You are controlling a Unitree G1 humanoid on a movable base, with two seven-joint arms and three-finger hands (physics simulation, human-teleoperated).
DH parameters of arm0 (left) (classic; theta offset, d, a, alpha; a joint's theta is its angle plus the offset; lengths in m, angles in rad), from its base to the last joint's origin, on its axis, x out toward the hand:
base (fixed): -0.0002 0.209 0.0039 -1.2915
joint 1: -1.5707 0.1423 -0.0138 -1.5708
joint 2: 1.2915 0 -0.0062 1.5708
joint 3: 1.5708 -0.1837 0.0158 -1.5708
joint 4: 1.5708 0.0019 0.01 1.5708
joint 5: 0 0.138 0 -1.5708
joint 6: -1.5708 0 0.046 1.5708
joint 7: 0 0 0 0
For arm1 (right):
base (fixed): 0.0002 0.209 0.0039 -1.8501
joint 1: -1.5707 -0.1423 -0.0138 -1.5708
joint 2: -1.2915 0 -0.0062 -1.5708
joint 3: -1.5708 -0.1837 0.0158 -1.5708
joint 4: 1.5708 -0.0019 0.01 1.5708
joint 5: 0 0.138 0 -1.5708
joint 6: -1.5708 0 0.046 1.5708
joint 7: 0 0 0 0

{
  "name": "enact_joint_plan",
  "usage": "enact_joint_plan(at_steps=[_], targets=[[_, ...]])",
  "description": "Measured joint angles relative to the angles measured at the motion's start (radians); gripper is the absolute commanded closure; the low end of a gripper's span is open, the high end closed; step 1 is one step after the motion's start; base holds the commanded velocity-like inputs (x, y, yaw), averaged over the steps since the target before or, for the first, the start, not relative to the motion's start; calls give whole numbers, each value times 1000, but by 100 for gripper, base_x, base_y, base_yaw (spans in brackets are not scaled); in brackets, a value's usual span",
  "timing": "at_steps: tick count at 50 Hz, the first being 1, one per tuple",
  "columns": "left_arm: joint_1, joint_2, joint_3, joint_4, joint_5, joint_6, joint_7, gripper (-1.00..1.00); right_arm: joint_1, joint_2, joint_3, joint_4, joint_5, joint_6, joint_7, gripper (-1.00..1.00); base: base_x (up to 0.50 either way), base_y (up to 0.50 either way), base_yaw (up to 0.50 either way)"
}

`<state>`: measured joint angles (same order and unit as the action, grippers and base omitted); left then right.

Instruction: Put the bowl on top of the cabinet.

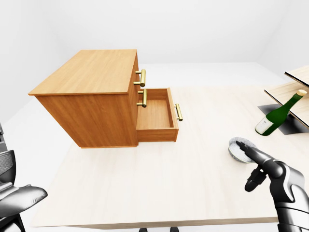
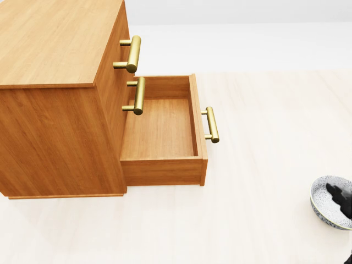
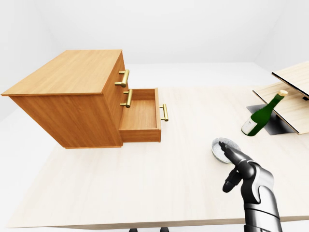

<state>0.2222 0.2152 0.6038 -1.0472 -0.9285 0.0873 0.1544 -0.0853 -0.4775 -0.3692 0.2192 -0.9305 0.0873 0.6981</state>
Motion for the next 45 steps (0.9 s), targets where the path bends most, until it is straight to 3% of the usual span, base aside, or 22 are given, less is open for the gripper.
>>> enact_joint_plan(at_steps=[45], targets=[[3, 12, -6, 0, -5, 0, 13, -100, -23, 0, 31, 85, 38, 0, 0, -99, 0, 0, 0]])
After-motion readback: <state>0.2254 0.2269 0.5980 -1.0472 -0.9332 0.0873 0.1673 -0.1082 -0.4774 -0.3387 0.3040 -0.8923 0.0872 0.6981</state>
